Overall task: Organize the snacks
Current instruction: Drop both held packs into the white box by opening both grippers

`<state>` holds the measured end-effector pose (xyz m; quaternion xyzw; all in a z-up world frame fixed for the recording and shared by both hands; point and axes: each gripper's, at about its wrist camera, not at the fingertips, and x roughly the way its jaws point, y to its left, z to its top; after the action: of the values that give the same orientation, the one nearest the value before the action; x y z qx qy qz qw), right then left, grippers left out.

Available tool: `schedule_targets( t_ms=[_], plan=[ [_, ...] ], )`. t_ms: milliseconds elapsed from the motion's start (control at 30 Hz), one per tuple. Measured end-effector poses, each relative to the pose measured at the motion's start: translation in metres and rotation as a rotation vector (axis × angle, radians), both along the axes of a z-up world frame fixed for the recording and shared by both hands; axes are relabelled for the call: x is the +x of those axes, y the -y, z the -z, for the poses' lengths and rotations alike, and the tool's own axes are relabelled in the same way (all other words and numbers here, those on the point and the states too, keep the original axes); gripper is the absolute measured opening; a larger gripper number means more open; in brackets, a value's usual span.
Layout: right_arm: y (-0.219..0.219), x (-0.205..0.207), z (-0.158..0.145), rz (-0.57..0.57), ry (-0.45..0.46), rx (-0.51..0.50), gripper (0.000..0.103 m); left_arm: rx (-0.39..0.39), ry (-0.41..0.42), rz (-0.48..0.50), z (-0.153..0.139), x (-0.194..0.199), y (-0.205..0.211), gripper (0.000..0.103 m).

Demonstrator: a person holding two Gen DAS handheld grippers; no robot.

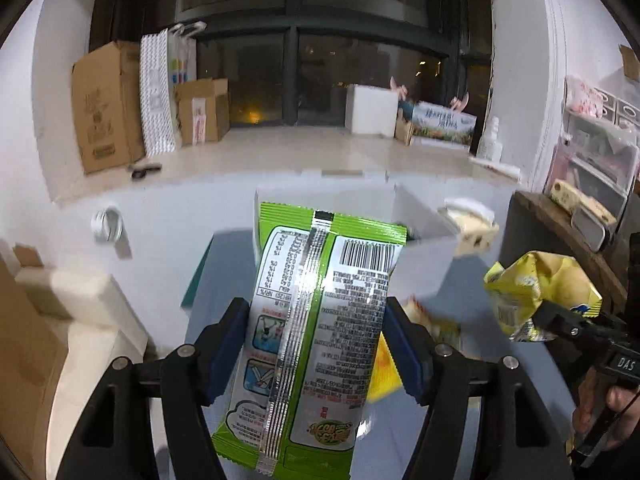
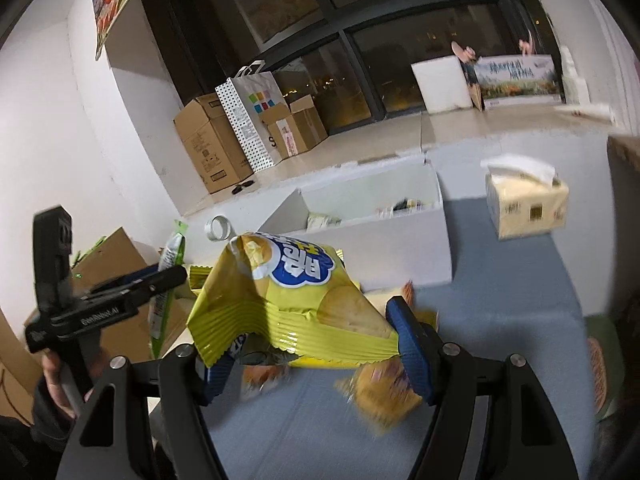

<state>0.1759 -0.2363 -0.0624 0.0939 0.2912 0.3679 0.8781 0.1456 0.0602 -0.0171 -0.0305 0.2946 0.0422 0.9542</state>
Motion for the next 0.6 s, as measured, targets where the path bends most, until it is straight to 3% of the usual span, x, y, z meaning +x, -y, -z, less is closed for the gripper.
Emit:
schedule_targets(
  t_ms=[67, 233, 467, 567, 600],
  plan=[
    [-0.005, 0.023, -0.010, 0.003, -0.008, 0.012, 0.075, 0.022, 0.032, -0.014, -0.013, 0.026, -0.003, 0.073],
    [-0.028, 0.106, -0.034, 0.084, -0.043, -0.041, 0.075, -0.004, 0.011, -0.032, -0.030, 0.110, -0.017, 0.073],
    [-0.066, 0.192, -0.034, 0.122, -0.125, -0.137, 0.076, -0.021, -0.081, -0.073, -0.010, 0.209, -0.032, 0.074],
    [-0.076, 0.212, -0.023, 0.126, -0.191, -0.168, 0.088, 0.028, -0.138, -0.096, 0.008, 0.227, -0.036, 0.103],
    [-0.078, 0.217, -0.021, 0.129, -0.208, -0.170, 0.093, 0.026, -0.140, -0.103, 0.013, 0.226, -0.040, 0.103]
  ],
)
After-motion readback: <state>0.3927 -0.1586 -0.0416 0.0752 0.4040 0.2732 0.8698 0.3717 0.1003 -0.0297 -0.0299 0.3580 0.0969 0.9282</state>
